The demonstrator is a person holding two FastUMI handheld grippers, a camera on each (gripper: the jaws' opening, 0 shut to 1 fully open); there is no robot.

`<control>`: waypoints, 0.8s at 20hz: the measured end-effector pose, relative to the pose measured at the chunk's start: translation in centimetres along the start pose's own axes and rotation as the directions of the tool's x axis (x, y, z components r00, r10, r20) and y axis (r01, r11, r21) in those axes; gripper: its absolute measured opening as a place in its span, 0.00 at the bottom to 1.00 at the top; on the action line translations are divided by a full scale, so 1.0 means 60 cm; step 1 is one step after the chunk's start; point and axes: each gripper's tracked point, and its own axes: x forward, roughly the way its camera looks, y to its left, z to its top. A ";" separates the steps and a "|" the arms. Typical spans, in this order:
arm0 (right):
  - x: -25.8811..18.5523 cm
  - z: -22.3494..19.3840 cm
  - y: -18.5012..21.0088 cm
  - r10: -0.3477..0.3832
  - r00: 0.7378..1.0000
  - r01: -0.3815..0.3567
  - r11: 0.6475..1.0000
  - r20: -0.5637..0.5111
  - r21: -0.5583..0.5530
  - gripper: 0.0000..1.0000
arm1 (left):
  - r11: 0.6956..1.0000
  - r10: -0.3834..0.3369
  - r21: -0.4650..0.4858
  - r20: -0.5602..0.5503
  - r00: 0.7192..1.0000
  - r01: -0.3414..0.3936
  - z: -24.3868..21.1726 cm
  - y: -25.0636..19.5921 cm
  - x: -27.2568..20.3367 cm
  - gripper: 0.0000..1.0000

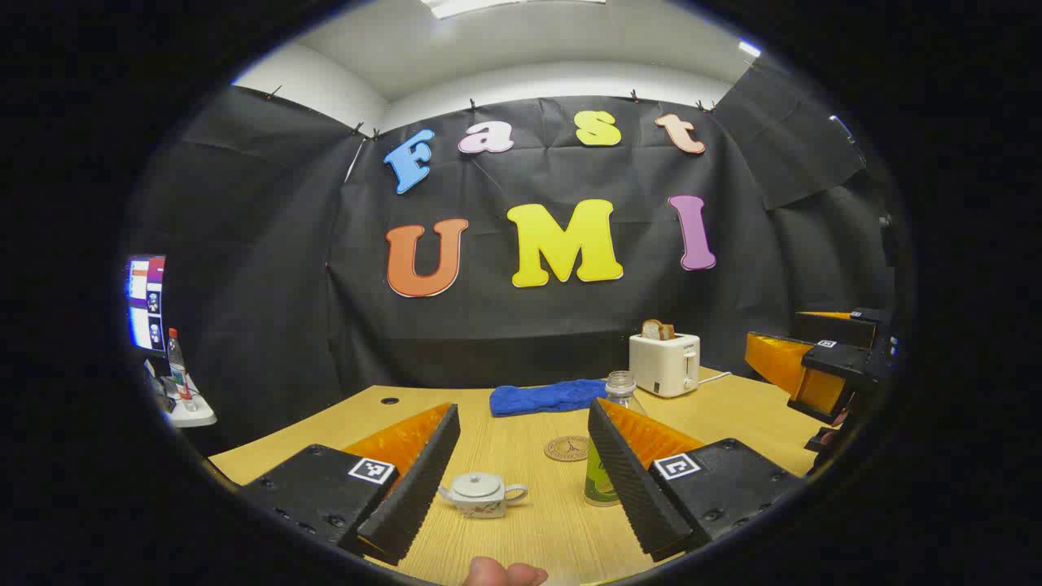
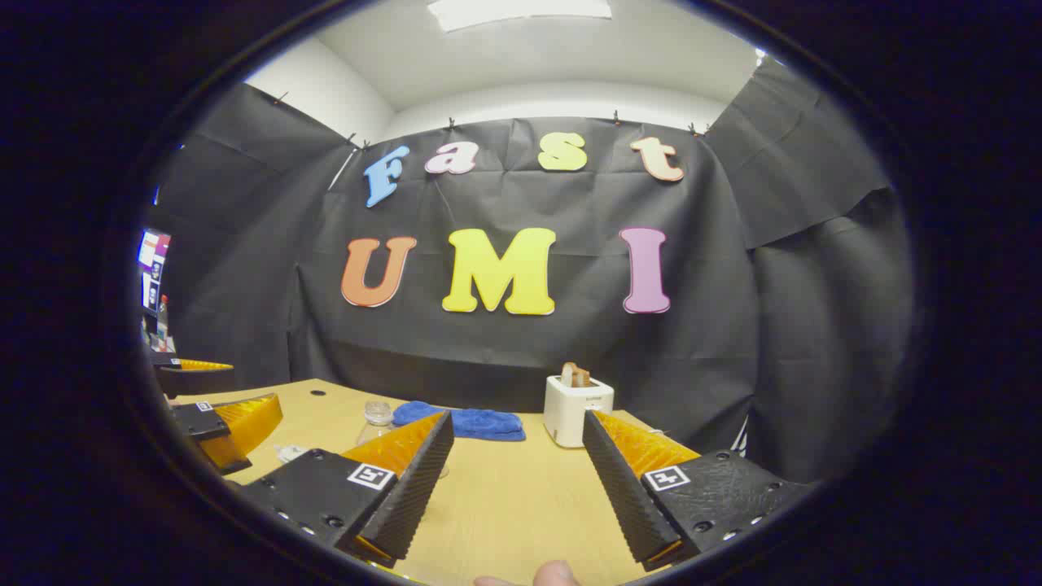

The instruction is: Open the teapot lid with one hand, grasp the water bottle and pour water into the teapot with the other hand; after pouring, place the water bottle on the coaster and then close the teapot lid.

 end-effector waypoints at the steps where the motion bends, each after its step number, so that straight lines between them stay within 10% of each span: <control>1: -0.001 -0.001 0.004 0.008 1.000 -0.008 1.000 -0.002 0.006 0.98 | 1.000 0.003 -0.001 -0.001 1.000 -0.003 -0.001 0.003 -0.001 0.99; 16: 0.000 -0.029 0.007 0.019 1.000 -0.018 1.000 -0.021 0.020 0.95 | 1.000 0.019 -0.016 -0.018 1.000 -0.019 -0.016 0.012 0.006 0.99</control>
